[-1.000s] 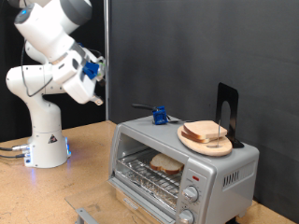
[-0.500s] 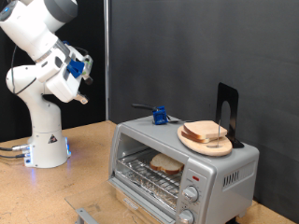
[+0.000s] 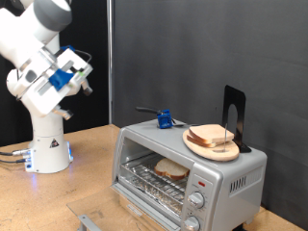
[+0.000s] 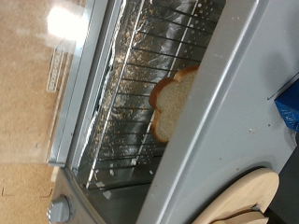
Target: Make a piece of toast with the oven
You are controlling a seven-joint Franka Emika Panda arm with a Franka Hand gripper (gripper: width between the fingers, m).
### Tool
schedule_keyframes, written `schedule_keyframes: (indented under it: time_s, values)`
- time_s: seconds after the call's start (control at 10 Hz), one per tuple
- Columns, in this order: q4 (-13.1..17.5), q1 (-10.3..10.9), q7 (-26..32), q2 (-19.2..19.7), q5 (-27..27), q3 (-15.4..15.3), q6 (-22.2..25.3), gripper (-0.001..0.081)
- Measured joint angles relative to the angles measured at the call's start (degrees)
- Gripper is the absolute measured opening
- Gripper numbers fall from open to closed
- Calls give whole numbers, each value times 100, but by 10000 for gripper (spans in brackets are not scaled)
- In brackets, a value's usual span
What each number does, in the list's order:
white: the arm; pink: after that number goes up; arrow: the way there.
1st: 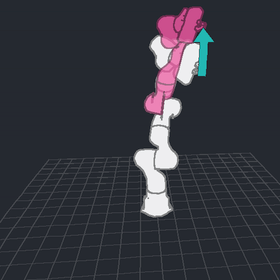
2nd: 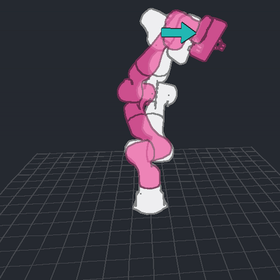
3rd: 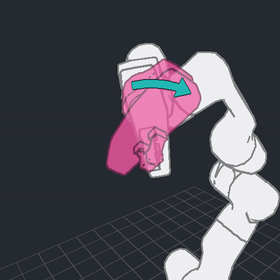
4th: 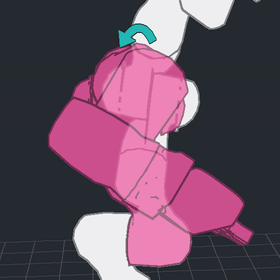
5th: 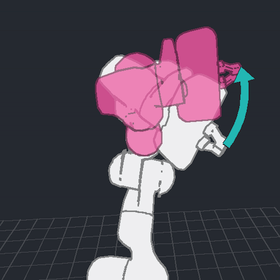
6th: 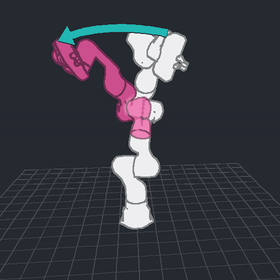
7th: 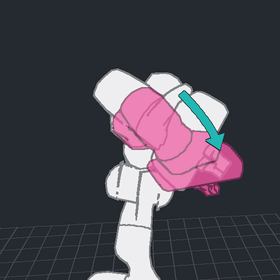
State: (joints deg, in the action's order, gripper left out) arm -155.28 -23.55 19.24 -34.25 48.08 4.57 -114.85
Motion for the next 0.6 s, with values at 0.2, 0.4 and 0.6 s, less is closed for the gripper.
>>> schedule_keyframes:
  time_s: [0.2, 0.4, 0.6]
  values:
    - [289, -60, 47, 608, -132, 433, 541, 808]
    - [515, -89, 636, 1193, -173, 680, 454, 808]
    - [642, -94, 1265, 1575, -173, 817, 381, 808]
